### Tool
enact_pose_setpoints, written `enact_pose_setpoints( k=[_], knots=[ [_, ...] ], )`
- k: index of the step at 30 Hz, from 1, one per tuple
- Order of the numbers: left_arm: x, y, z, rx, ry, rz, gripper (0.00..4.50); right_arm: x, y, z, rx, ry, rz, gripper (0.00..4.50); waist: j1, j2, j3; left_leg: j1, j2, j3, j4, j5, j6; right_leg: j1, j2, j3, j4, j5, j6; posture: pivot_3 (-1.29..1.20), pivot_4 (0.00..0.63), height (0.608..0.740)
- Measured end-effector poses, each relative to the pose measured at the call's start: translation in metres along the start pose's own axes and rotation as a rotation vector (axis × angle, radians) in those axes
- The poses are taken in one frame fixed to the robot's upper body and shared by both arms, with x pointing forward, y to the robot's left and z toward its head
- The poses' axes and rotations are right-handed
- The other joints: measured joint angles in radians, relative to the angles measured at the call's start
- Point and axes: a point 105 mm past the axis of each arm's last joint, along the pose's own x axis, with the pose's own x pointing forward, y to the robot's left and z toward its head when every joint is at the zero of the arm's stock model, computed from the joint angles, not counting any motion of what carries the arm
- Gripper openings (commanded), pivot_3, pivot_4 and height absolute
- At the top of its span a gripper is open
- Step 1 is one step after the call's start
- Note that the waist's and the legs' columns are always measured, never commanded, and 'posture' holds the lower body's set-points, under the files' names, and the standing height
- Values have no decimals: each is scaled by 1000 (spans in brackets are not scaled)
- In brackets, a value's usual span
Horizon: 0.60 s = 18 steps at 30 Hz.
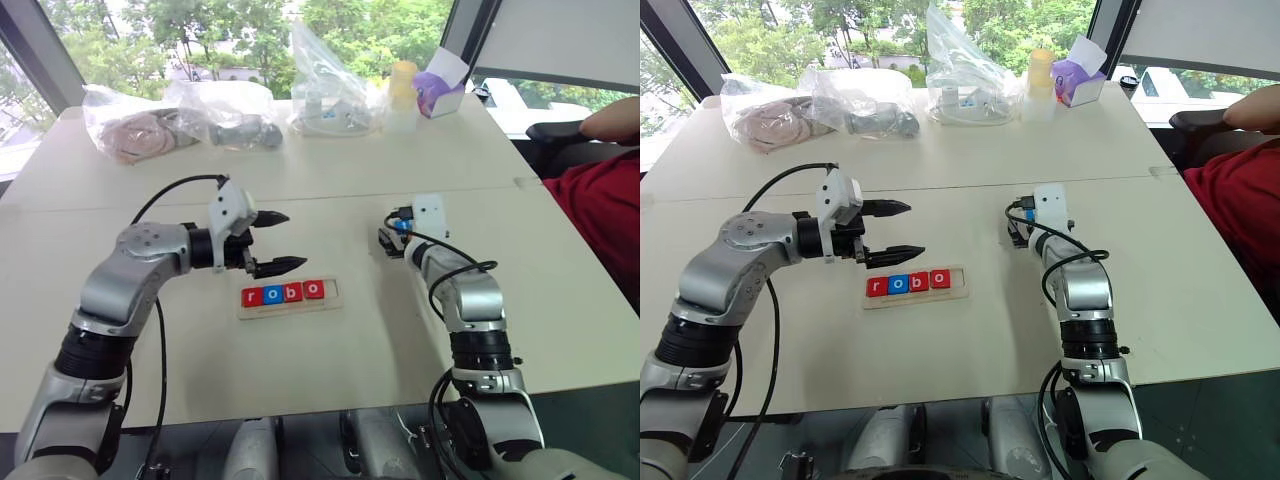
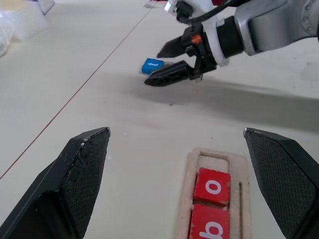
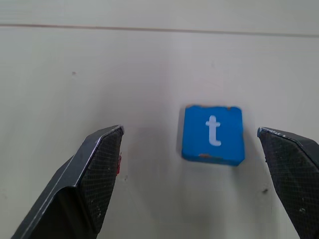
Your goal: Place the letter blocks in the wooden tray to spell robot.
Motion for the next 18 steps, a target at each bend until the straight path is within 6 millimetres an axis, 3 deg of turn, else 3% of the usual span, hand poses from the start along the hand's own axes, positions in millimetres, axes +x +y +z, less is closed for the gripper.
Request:
enact_pose_setpoints(
  k=[2, 5, 9, 10, 15, 18],
  knots=[
    [2, -1, -1, 0, 4, 1, 4500, 3, 0, -1, -2, -11, -6, 4405, -2, 0, 0, 0, 0, 0, 0, 0, 0, 0, 0, 0, 0, 0, 0, 0, 150, 740],
    [-1, 0, -5, 10, 28, 11, 4500, 5, 1, -2, -6, -24, -5, 3598, -2, 0, 0, 1, 0, 0, 0, 0, 0, 1, 0, 0, 0, 0, 0, 0, 150, 740],
    [-1, 0, -10, 7, 45, 20, 4500, 7, 6, -2, -16, -33, 8, 1492, 3, 0, -1, 1, 0, -1, 1, 0, 0, 1, 0, 0, 0, 0, 0, 0, 150, 740],
    [0, 0, -9, 6, 43, 25, 4500, 7, 6, -2, -18, -36, 9, 1162, 3, 0, -1, 1, 0, -1, 1, 0, 0, 2, -1, 0, 0, 0, 0, 0, 150, 740],
    [6, -9, 0, 29, 17, 6, 4500, 7, 7, -1, -22, -31, 7, 1162, 1, -1, -1, 1, 0, 0, 1, 0, 0, 2, -1, 0, 0, 1, 1, 0, 150, 740],
    [5, -14, -5, 24, 33, -3, 4500, -3, 2, -4, -5, -14, -17, 1162, 3, -1, -1, 0, 0, -2, 0, 0, 0, 2, -1, 0, 0, 0, 1, 0, 150, 740]
  ],
)
